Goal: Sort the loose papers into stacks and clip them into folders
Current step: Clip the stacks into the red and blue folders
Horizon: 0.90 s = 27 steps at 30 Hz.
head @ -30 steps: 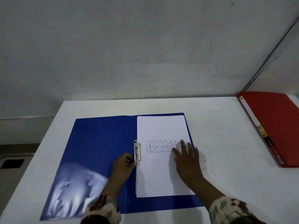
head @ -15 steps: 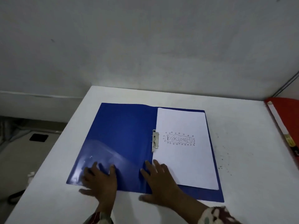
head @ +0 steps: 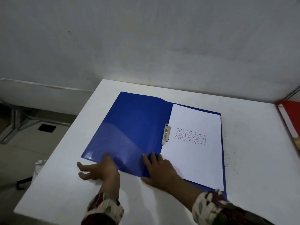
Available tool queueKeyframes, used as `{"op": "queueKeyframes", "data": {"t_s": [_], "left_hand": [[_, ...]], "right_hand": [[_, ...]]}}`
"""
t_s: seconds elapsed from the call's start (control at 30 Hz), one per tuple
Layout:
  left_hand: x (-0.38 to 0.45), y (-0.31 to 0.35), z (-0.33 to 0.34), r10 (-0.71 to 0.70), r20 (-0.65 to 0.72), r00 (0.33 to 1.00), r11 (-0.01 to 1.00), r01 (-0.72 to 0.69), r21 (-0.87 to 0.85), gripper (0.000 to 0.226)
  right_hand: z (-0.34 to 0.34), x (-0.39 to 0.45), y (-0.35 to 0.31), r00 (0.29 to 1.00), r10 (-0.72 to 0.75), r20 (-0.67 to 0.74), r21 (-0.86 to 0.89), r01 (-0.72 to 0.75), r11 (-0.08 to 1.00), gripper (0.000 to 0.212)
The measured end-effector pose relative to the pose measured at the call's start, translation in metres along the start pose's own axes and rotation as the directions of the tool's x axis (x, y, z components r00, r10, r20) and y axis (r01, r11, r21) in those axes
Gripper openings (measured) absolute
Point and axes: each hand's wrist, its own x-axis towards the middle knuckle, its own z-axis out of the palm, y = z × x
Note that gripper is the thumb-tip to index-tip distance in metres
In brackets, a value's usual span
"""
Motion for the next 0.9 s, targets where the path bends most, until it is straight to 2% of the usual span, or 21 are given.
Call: {"op": "queueKeyframes", "data": {"t_s": [0.1,0.17,0.23,0.3,0.33,0.43,0.53,0.63,0.73,0.8,0.9], "left_hand": [[0.001,0.001,0.000,-0.092,0.061,0.994,0.986,0.100,-0.131,0.091],[-0.004,0.000,0.001,-0.056,0.172,0.984,0.978,0.089,-0.191,0.084],[-0.013,-0.001,0.002,0.019,0.252,0.967,0.975,0.038,-0.220,0.059],[-0.023,0.000,0.002,0.140,0.298,0.944,0.976,-0.081,-0.201,0.028],[-0.029,0.000,0.002,0.197,0.320,0.927,0.970,-0.138,-0.200,0.020],[-0.042,0.001,0.001,0.341,0.362,0.868,0.936,-0.277,-0.219,0.016],[-0.057,0.002,0.001,0.458,0.394,0.797,0.888,-0.393,-0.237,0.018],[-0.071,-0.002,0.001,0.587,0.430,0.685,0.807,-0.538,-0.244,0.022],[-0.084,-0.006,-0.001,0.732,0.446,0.515,0.666,-0.680,-0.308,0.031],[-0.091,-0.010,-0.002,0.790,0.464,0.402,0.581,-0.734,-0.353,0.032],[-0.101,-0.013,-0.004,0.829,0.510,0.230,0.477,-0.765,-0.432,0.020]], "right_hand": [[-0.001,-0.001,0.005,1.000,-0.005,-0.007,-0.015,0.005,1.000,0.076],[0.000,-0.001,0.006,1.000,-0.006,-0.013,0.004,0.006,1.000,0.075],[-0.001,-0.002,0.007,1.000,0.004,-0.005,0.020,-0.004,1.000,0.075],[-0.002,-0.003,0.010,1.000,0.010,-0.020,0.053,-0.008,0.999,0.074],[-0.003,-0.003,0.013,0.999,0.017,-0.036,0.090,-0.014,0.996,0.072],[-0.011,-0.007,0.026,0.986,0.127,-0.104,0.380,-0.078,0.922,0.061],[-0.024,-0.009,0.040,0.941,0.302,-0.153,0.667,-0.127,0.734,0.052],[-0.045,-0.010,0.051,0.880,0.422,-0.218,0.811,-0.077,0.580,0.043],[-0.080,-0.018,0.057,0.830,0.489,-0.268,0.897,0.030,0.440,0.040],[-0.107,-0.025,0.058,0.813,0.498,-0.302,0.919,0.110,0.378,0.038],[-0.146,-0.038,0.056,0.822,0.473,-0.316,0.941,0.208,0.268,0.040]]}}
